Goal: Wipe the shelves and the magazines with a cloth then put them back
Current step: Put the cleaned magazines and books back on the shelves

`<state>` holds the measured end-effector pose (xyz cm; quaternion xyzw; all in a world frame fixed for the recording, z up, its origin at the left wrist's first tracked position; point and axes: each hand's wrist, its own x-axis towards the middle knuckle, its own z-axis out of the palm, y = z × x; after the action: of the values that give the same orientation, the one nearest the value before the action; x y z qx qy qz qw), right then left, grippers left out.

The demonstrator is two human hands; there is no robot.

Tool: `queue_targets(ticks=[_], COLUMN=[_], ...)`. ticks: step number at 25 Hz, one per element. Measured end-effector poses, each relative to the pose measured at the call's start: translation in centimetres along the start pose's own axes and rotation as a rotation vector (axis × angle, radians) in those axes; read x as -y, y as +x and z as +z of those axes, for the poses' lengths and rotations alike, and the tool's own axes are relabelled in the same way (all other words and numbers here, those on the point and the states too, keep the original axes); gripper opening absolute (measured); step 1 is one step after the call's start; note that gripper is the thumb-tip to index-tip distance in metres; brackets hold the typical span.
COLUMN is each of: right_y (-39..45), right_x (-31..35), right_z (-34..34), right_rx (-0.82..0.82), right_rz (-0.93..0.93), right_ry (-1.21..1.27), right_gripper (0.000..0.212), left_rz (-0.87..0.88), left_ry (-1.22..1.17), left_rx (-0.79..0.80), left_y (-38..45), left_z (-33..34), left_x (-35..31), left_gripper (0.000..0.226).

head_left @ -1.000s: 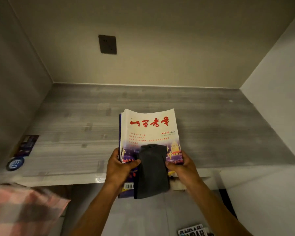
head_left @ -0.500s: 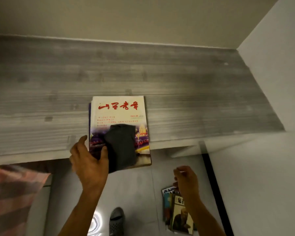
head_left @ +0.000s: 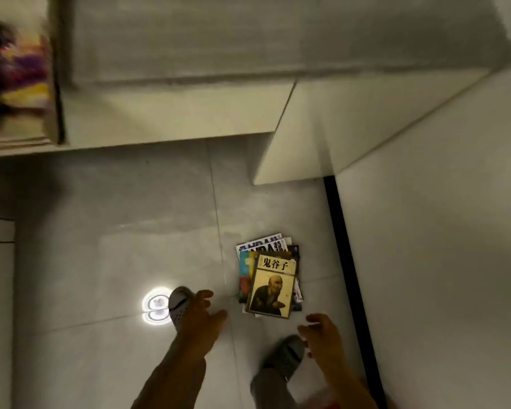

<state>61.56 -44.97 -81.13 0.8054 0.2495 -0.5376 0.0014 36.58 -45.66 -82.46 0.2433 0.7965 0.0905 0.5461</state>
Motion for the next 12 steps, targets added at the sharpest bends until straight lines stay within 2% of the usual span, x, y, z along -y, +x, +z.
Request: queue_targets(ticks=[3, 6, 9, 11, 12], right_y=[10.6, 24.0, 33.6, 39.1, 41.8], right_x=[-3.5, -7.0, -9.4, -11.0, -12.2], right_z=[1.3, 4.7, 7.6, 8.8, 9.2], right_rx=[0.008, 0.009, 0.029, 0.083, 0.113], right_rz=[-0.09, -0.134, -0.128, -0.098, -0.083], right_ry=[-0.083, -0.155, -0.173, -0.203, -0.219], right_gripper=[0.03, 0.039, 0.064, 0.082, 0.09], left_rz=[-0.09, -0.055, -0.095, -0.162, -0.179], left_ry=[0.068, 0.16, 0.294, 0.251, 0.147], left_rx=[0.087, 0.07, 0.056, 0.074, 0.089], left_y=[9.3, 20.0, 28.0, 32.3, 34.0], left_z=[9.5, 17.4, 22.2, 24.4, 25.0], left_x=[2.4, 5.6, 9.0, 11.6, 13.0], left_gripper=[0.059, 0.065, 0.086, 0.105, 0.106])
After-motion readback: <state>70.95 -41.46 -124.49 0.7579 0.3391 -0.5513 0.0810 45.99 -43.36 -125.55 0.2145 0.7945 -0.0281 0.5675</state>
